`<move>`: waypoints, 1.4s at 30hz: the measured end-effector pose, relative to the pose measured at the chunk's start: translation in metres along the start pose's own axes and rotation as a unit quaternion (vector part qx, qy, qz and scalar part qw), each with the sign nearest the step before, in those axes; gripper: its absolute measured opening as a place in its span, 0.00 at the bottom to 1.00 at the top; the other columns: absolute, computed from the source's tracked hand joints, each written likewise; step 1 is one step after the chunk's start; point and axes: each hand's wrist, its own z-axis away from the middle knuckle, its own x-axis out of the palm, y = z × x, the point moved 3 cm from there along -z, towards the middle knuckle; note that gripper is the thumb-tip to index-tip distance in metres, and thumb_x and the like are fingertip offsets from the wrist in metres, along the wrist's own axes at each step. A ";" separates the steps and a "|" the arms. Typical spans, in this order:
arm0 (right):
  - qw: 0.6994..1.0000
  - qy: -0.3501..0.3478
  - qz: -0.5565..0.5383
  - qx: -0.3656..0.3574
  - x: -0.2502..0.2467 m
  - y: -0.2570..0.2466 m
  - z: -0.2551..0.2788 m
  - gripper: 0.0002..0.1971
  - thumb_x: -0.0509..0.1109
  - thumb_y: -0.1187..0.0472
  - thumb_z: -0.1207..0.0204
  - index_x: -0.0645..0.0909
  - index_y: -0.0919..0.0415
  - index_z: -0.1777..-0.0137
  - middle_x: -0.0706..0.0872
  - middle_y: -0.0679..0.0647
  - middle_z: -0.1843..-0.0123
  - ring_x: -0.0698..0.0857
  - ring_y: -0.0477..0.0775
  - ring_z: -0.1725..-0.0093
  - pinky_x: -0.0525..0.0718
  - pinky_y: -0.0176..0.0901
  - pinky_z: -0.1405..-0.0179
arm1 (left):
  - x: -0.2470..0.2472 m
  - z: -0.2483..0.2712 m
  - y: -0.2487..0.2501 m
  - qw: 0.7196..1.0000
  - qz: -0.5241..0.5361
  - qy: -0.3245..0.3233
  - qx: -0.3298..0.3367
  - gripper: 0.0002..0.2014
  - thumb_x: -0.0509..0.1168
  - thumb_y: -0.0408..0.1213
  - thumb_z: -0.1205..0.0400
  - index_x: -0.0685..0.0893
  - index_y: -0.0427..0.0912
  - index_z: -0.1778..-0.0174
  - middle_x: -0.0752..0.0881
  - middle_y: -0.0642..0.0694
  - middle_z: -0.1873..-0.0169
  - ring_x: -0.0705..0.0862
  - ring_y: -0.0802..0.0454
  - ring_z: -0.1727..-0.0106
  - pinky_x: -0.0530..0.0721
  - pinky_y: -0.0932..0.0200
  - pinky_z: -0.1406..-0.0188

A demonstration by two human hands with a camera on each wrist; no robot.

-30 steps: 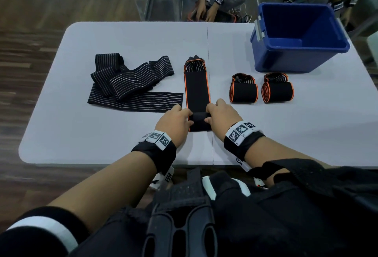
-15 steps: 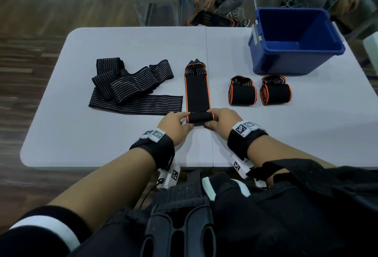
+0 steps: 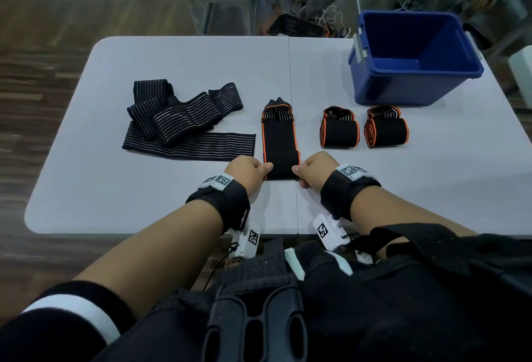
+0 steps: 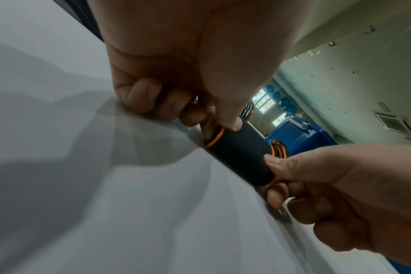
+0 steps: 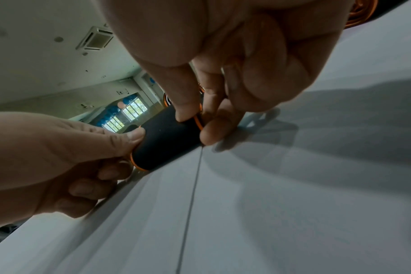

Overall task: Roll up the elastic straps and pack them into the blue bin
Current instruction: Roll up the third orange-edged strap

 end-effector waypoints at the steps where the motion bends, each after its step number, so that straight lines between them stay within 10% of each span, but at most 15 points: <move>1: 1.000 -0.002 0.017 0.006 0.000 -0.001 0.000 0.21 0.68 0.50 0.19 0.84 0.61 0.70 0.91 0.59 0.65 0.85 0.59 0.65 0.87 0.51 0.47 | 0.000 0.000 0.001 1.000 -0.003 0.000 -0.007 0.21 0.65 0.54 0.15 0.89 0.39 0.59 0.85 0.45 0.67 0.84 0.46 0.61 0.75 0.58 0.63; 7: 0.989 0.016 0.146 -0.007 -0.002 -0.009 -0.003 0.21 0.69 0.45 0.20 0.75 0.62 0.65 0.81 0.56 0.65 0.82 0.60 0.63 0.74 0.44 0.69 | -0.008 0.005 0.006 0.991 -0.057 0.101 0.073 0.15 0.74 0.49 0.22 0.79 0.43 0.52 0.83 0.46 0.51 0.84 0.45 0.56 0.79 0.53 0.58; 12: 0.968 0.114 0.174 -0.139 -0.002 -0.011 0.009 0.19 0.75 0.51 0.23 0.72 0.59 0.41 0.77 0.59 0.43 0.83 0.63 0.50 0.84 0.54 0.54 | -0.001 0.010 0.012 0.966 -0.130 0.141 0.176 0.12 0.73 0.42 0.20 0.82 0.43 0.44 0.76 0.44 0.44 0.80 0.44 0.52 0.78 0.53 0.56; 20: 0.935 0.161 0.202 -0.243 0.005 -0.006 0.015 0.15 0.74 0.62 0.23 0.78 0.57 0.38 0.74 0.55 0.31 0.77 0.62 0.44 0.85 0.57 0.52 | 0.007 0.009 0.006 0.928 -0.209 0.114 0.285 0.11 0.66 0.32 0.17 0.88 0.35 0.43 0.81 0.44 0.34 0.86 0.37 0.47 0.85 0.43 0.44; 29: 0.950 0.033 0.218 -0.220 -0.001 0.002 0.008 0.37 0.78 0.51 0.28 0.67 0.53 0.21 0.70 0.48 0.20 0.73 0.63 0.32 0.75 0.52 0.32 | 0.006 0.007 -0.005 0.966 -0.113 0.045 0.227 0.33 0.62 0.24 0.24 0.74 0.45 0.20 0.75 0.50 0.22 0.78 0.44 0.26 0.78 0.52 0.29; 32: 0.961 0.033 0.178 -0.207 0.000 0.006 0.003 0.35 0.77 0.61 0.28 0.68 0.51 0.22 0.73 0.50 0.23 0.80 0.63 0.36 0.79 0.51 0.38 | 0.005 0.004 -0.007 0.977 -0.048 0.054 0.199 0.32 0.67 0.27 0.25 0.75 0.51 0.24 0.84 0.50 0.49 0.85 0.47 0.48 0.76 0.61 0.48; 35: 0.964 0.046 0.153 -0.213 0.004 0.005 0.000 0.30 0.75 0.63 0.27 0.70 0.50 0.26 0.76 0.52 0.28 0.84 0.62 0.42 0.83 0.53 0.44 | 0.005 0.000 -0.009 0.979 -0.036 0.054 0.194 0.37 0.73 0.32 0.25 0.69 0.57 0.21 0.87 0.52 0.43 0.83 0.49 0.56 0.79 0.58 0.50; 42: 0.978 0.075 0.061 -0.185 -0.001 0.007 -0.011 0.21 0.72 0.61 0.23 0.76 0.50 0.30 0.84 0.51 0.35 0.84 0.57 0.41 0.81 0.47 0.41 | 0.001 -0.008 -0.009 0.983 0.077 0.082 0.144 0.34 0.77 0.35 0.25 0.73 0.49 0.23 0.89 0.52 0.36 0.85 0.51 0.35 0.81 0.54 0.35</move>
